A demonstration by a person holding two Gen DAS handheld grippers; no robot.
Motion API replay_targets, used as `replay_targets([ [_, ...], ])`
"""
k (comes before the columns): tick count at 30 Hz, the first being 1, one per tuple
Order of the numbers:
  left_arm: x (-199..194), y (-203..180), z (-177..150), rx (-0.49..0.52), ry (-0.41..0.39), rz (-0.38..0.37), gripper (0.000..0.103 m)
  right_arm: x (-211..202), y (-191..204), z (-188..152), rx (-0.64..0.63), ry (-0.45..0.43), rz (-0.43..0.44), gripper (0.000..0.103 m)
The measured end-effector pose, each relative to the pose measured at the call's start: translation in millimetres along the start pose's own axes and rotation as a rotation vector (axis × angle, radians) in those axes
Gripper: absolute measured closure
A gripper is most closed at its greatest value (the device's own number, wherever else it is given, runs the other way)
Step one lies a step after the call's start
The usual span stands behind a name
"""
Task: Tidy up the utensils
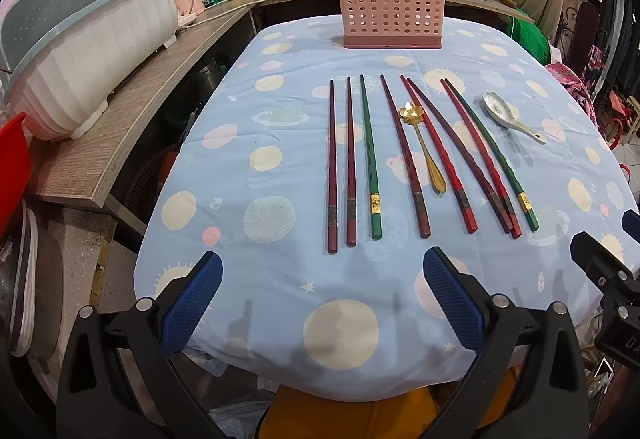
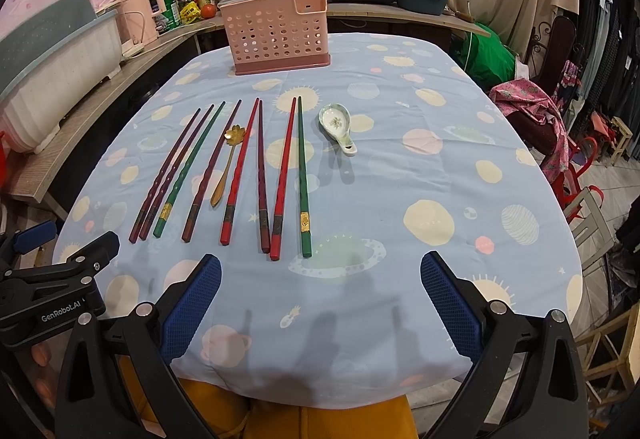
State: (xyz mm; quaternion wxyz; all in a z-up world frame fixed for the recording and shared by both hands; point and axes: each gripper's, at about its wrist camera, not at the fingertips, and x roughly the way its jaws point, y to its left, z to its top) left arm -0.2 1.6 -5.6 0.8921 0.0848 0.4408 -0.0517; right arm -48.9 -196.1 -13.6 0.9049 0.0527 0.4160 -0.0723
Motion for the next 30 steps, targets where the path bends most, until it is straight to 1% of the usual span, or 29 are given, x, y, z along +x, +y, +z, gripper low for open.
replay_targets([
  [25,0.0,-0.2,0.9,-0.001,-0.003,-0.001,0.007,0.1,-0.5,0.6,0.001,-0.001,0.000,0.007],
  [30,-0.5,0.7,3.2,-0.014,0.001,-0.021,0.007,0.6,0.8,0.1,-0.001,-0.004,-0.001,0.007],
])
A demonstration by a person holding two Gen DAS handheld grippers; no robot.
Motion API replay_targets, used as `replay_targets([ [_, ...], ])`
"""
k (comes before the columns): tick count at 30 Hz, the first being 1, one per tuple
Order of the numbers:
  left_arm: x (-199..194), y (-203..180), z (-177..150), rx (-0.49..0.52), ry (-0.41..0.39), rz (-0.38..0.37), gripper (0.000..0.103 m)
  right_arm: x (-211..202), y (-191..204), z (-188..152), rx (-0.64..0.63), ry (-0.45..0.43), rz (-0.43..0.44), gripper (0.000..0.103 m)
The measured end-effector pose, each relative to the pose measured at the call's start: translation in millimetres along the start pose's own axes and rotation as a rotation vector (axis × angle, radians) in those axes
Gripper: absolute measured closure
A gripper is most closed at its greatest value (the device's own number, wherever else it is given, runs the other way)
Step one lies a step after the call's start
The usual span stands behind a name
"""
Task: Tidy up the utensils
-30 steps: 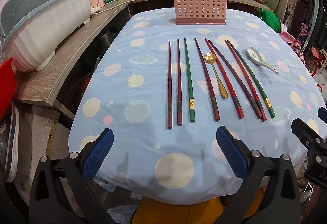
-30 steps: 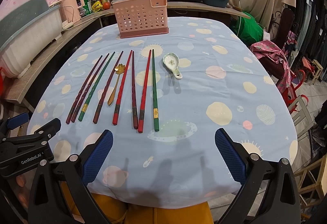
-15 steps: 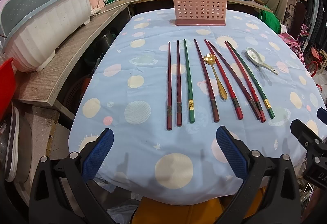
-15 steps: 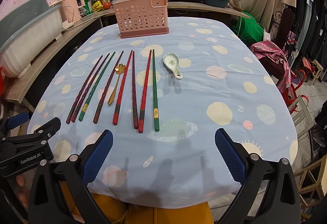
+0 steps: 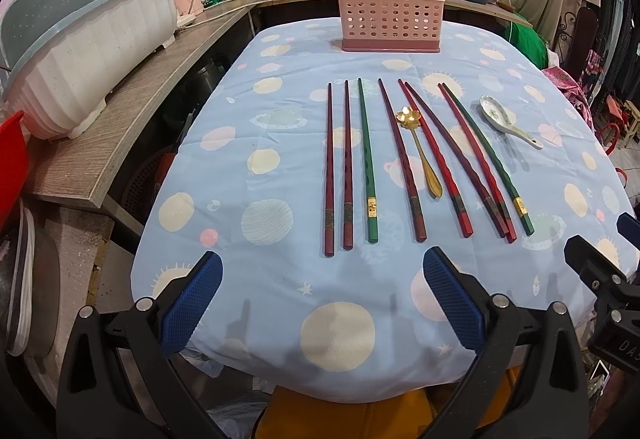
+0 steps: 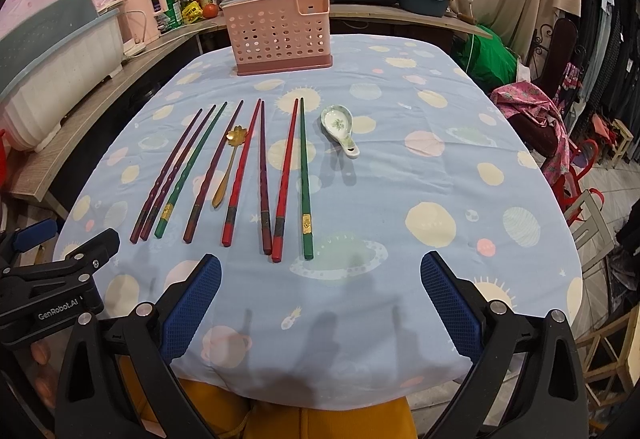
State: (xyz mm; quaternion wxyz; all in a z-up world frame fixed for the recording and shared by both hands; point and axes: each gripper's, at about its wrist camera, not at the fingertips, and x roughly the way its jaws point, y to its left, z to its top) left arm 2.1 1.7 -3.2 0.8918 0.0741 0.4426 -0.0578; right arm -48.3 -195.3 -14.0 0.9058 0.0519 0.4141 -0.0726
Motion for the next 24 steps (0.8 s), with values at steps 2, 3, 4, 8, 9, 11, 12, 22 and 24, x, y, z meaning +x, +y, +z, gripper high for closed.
replay_targets([
  [2,1.5,3.8,0.8,-0.020,0.011,-0.013,0.007,-0.3,-0.2,0.2,0.000,0.000,0.000,0.007],
  [3,2.7,6.4,1.6,-0.031,0.015,-0.013,0.007,0.3,0.4,0.6,0.000,-0.001,0.000,0.007],
  [4,4.3,9.9,2.9,-0.044,0.019,-0.009,0.007,0.6,0.4,0.8,0.001,-0.002,0.000,0.007],
  [8,13.7,27.5,6.4,-0.102,0.029,0.006,0.007,3.1,-1.2,2.8,0.007,-0.003,0.003,0.007],
  [9,16.8,31.6,7.3,-0.114,0.033,0.006,0.007,4.3,-2.0,3.6,0.009,-0.002,0.004,0.007],
  [11,23.8,37.7,9.6,-0.133,0.037,0.007,0.007,5.5,-4.7,5.7,0.014,-0.001,0.006,0.007],
  [12,27.7,39.2,11.5,-0.136,0.035,0.016,0.007,6.0,-5.4,6.7,0.016,-0.001,0.006,0.007],
  [22,66.4,46.2,20.9,-0.134,0.044,-0.001,0.015,16.0,-8.4,13.5,0.030,0.008,0.006,0.007],
  [24,72.0,44.1,21.5,-0.124,0.049,-0.002,0.020,18.0,-9.3,14.2,0.032,0.013,0.006,0.007],
])
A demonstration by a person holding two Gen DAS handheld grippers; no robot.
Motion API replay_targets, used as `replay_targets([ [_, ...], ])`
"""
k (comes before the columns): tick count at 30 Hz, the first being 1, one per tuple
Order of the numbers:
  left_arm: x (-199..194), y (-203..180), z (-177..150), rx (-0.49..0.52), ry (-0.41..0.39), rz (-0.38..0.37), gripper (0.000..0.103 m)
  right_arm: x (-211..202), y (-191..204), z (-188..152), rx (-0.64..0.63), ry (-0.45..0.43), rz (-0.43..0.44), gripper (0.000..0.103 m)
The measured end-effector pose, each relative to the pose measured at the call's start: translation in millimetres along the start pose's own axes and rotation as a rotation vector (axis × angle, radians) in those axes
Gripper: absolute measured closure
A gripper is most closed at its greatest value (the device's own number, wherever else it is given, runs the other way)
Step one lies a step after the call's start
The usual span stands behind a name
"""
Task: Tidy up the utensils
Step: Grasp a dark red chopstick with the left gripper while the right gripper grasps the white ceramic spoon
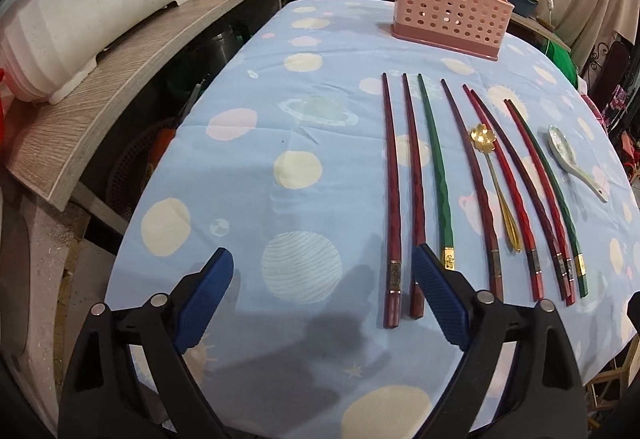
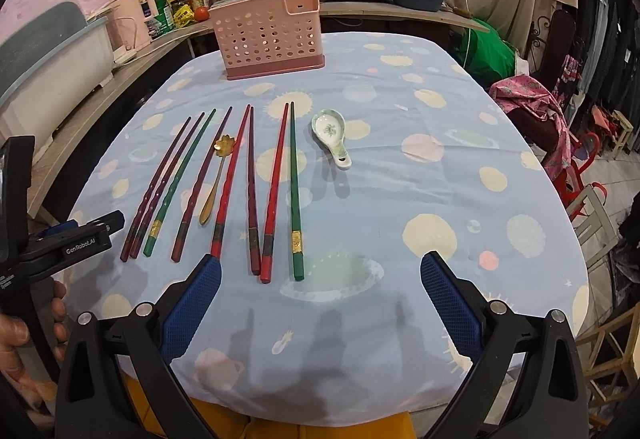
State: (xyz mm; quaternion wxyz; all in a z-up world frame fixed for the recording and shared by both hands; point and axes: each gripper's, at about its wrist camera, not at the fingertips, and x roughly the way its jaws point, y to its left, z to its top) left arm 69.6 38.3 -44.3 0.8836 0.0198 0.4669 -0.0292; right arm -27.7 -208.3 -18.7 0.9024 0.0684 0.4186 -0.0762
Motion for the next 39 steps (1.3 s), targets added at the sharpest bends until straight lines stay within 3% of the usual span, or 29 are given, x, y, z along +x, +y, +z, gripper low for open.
replay_targets([
  [10,18.9,-8.0,-3.5,0.027,0.050,-0.029,0.035,9.7,-1.1,6.4,0.007,0.016,0.009,0.007],
  [13,15.9,-8.3,-3.8,0.033,0.049,-0.042,0.047,11.6,-1.4,10.0,0.004,0.011,0.020,0.007],
  [17,13.2,-7.0,-2.5,0.029,0.055,-0.070,0.077,13.7,-3.1,24.1,-0.004,-0.019,0.042,0.008],
  [20,13.3,-5.9,-1.3,0.016,0.070,-0.100,0.093,19.7,-9.6,42.5,0.009,-0.046,0.065,0.018],
  [24,13.8,-10.0,-0.8,0.024,0.077,-0.109,0.095,35.2,-17.5,65.1,0.023,-0.058,0.086,0.037],
  [30,14.5,-11.2,0.0,0.025,0.085,-0.100,0.096,70.9,-29.0,80.1,0.049,0.006,0.128,0.065],
  [39,15.2,-12.3,1.4,0.025,0.095,-0.089,0.096,101.0,-36.1,78.9,0.086,0.081,0.189,0.086],
])
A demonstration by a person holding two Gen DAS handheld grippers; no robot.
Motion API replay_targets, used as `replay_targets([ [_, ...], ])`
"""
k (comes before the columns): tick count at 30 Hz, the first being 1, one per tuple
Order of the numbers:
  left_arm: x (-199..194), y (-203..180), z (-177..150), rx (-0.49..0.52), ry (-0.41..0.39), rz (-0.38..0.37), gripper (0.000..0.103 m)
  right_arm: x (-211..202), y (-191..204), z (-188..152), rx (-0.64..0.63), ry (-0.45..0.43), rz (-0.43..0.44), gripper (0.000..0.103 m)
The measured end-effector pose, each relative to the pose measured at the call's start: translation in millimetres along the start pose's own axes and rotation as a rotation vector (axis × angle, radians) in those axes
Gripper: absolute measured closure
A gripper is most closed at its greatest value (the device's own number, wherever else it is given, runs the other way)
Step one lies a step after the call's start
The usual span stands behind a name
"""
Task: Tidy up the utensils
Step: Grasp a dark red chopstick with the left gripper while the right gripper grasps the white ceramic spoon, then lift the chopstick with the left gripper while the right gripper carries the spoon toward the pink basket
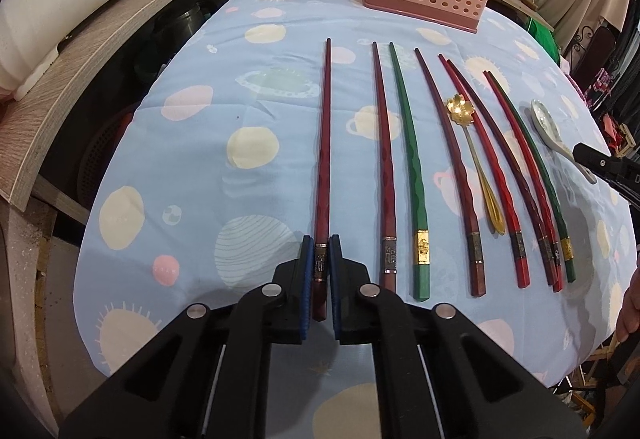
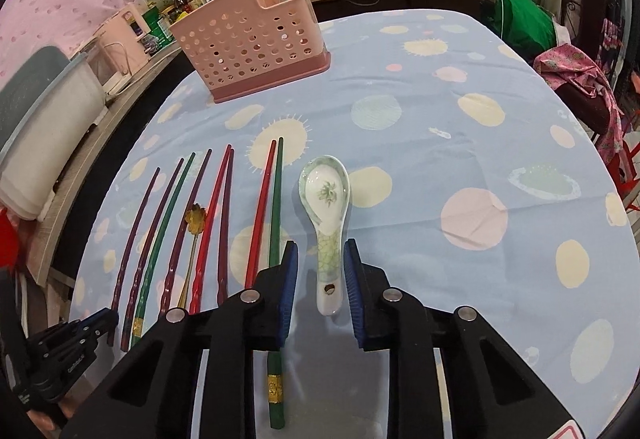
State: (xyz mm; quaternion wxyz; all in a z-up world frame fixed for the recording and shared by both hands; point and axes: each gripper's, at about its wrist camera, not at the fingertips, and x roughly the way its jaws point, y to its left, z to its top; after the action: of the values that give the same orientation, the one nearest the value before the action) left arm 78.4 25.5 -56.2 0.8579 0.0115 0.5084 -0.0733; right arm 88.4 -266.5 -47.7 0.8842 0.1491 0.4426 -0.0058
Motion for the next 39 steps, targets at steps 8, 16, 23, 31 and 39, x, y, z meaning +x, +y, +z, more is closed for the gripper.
replay_targets([
  [8,0.1,-1.1,-0.1,0.003,0.002,0.007,0.096,8.1,-5.4,-5.0,0.013,0.023,0.013,0.091],
  [16,0.0,-1.1,0.0,0.002,0.001,0.005,0.096,16.0,-5.9,-16.1,0.005,0.019,0.001,0.091],
  [23,-0.2,-0.4,0.5,-0.002,0.002,0.002,0.096,14.3,-0.8,-20.5,-0.031,-0.010,-0.040,0.093],
  [31,-18.3,2.4,8.0,-0.012,-0.023,-0.019,0.096,-13.2,1.2,-11.5,-0.010,-0.053,-0.029,0.096],
  [39,-61.5,12.7,40.7,-0.051,-0.128,-0.046,0.096,-50.6,-0.6,19.1,0.001,-0.126,-0.025,0.096],
])
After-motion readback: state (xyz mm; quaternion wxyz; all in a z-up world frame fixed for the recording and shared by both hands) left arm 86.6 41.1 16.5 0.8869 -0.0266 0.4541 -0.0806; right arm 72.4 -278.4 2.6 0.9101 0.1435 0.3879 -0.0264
